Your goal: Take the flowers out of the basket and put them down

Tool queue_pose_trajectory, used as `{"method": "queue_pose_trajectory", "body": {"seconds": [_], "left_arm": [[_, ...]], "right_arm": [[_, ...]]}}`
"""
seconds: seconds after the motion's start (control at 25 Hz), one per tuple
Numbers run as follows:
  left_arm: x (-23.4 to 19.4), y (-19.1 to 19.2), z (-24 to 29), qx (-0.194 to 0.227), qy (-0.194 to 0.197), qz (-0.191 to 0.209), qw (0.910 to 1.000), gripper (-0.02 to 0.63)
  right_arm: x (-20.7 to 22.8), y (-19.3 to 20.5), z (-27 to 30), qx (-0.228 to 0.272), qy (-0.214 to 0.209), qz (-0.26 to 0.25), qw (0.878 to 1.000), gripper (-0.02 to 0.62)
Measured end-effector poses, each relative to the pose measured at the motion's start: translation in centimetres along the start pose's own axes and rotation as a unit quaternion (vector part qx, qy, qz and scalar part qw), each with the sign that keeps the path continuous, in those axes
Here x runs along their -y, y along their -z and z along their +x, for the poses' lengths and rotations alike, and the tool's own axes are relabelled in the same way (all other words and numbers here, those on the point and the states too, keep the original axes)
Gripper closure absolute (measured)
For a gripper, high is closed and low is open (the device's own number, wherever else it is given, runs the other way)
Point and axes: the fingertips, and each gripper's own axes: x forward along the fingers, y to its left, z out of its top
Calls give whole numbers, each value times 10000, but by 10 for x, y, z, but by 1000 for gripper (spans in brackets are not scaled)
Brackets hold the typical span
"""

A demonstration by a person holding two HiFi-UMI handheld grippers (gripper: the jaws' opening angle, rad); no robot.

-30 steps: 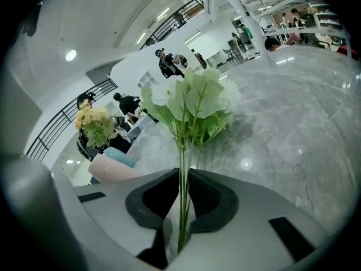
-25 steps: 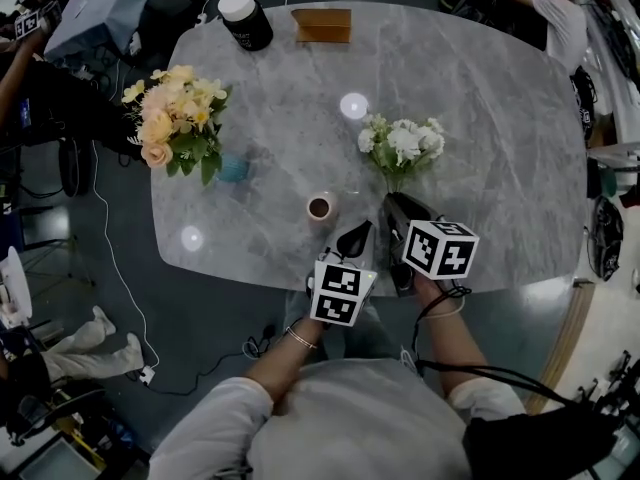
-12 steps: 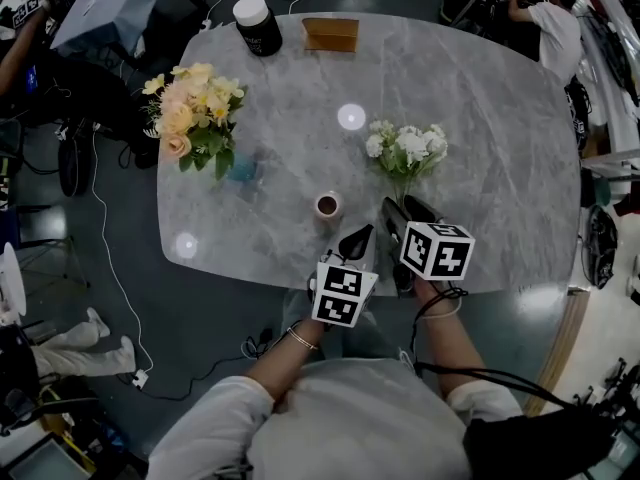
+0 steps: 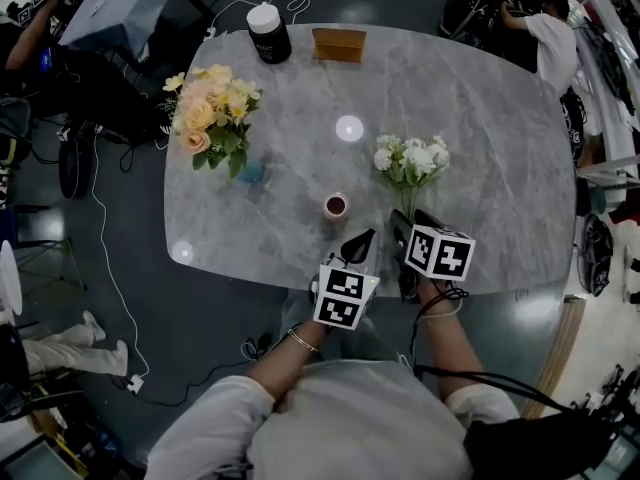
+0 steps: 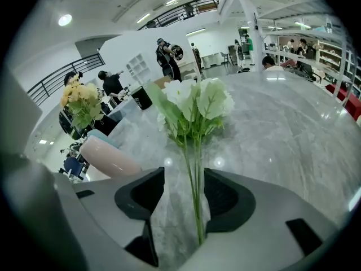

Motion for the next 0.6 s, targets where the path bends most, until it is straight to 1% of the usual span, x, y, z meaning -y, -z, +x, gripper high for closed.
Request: {"method": "queue_pose_trajectory", "body": {"seconds": [0.12, 0.24, 0.48, 0.6], "left_arm": [[-1, 1, -4, 11, 16, 18, 10000, 595], [-3, 2, -9, 20, 19, 30, 10000, 595], [-5, -1, -23, 105, 46, 131, 9998, 595], [-9, -5, -33, 165, 34, 182, 9997, 595]], "right_arm": [[4, 4, -5, 79, 105, 153, 9998, 413], [1, 2, -11, 219, 158, 174, 9995, 413], [-7, -9, -26, 601, 319, 150, 9976, 414], [-16, -15, -36, 855, 328, 213, 9956, 417]]}}
